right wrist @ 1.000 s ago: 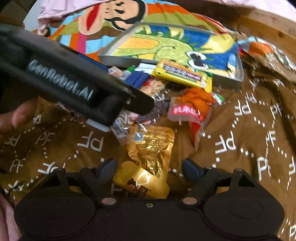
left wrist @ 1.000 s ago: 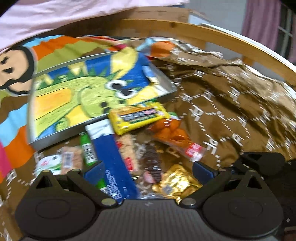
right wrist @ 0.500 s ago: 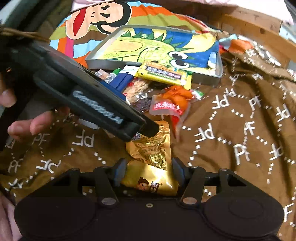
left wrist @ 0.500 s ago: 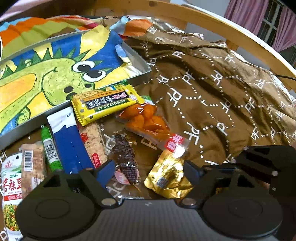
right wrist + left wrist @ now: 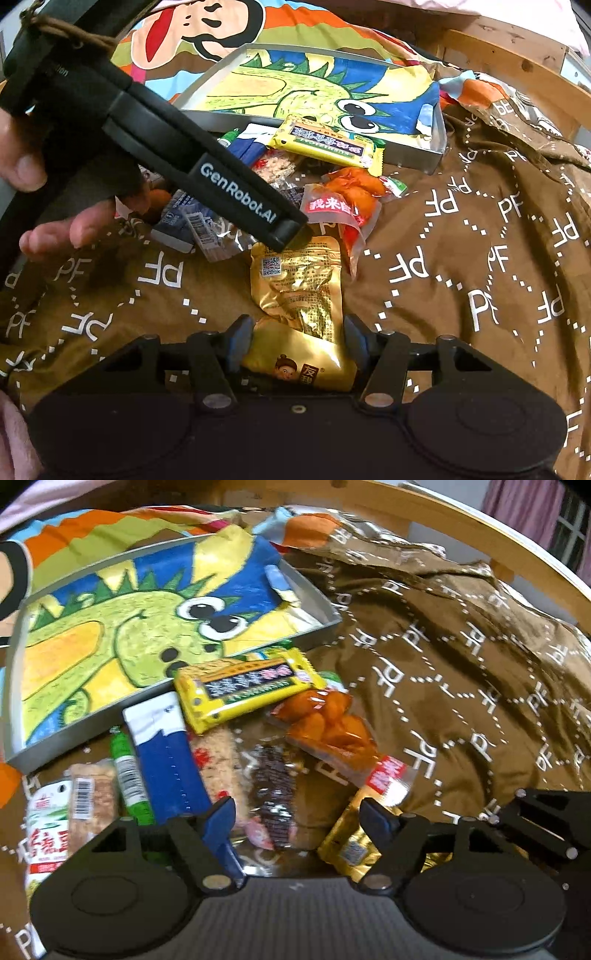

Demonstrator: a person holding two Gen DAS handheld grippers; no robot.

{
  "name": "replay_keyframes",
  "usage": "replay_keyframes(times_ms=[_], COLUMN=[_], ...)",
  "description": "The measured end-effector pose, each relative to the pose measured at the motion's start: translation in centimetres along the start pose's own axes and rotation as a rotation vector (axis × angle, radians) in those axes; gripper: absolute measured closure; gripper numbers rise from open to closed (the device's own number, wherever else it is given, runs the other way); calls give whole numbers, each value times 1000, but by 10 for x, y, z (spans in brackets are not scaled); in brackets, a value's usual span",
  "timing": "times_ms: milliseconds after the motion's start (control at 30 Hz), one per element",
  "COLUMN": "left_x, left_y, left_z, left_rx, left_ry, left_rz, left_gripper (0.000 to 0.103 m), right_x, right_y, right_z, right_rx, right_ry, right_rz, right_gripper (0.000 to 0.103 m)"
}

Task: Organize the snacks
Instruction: 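Close the right tool on the gold foil packet while the left tool grasps the dark brown snack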

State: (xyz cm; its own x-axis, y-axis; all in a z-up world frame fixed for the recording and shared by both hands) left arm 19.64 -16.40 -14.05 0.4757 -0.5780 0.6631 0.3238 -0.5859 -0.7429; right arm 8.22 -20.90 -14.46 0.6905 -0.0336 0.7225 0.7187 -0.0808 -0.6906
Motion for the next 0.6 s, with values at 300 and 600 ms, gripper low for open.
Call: replay_keyframes(times_ms=[300,600], left_x=[-2,-4], left_y=[12,16], left_z=[0,-3], left_rx=[18,62], left_ry=[3,44], left_rz=[20,48], left_gripper=[25,43], right_x=[0,-1], right_y=[1,3], right_z=[1,2], right_rx=[11,6], right_ry=[3,-5], right_rz=[6,3], right_gripper=[46,46])
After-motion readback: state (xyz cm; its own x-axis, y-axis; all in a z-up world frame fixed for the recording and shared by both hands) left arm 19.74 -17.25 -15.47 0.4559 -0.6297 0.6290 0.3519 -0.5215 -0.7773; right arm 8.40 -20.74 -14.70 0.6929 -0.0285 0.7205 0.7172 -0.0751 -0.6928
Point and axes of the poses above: each gripper's, at about its wrist camera, not at the fingertips, and y roughly the way its jaws point, z to its left, x to its top, the point moved 9 cm from there along y, roughly the way its jaws point, and after that the axes turned 8 degrees about -z, right-handed, at the moved point
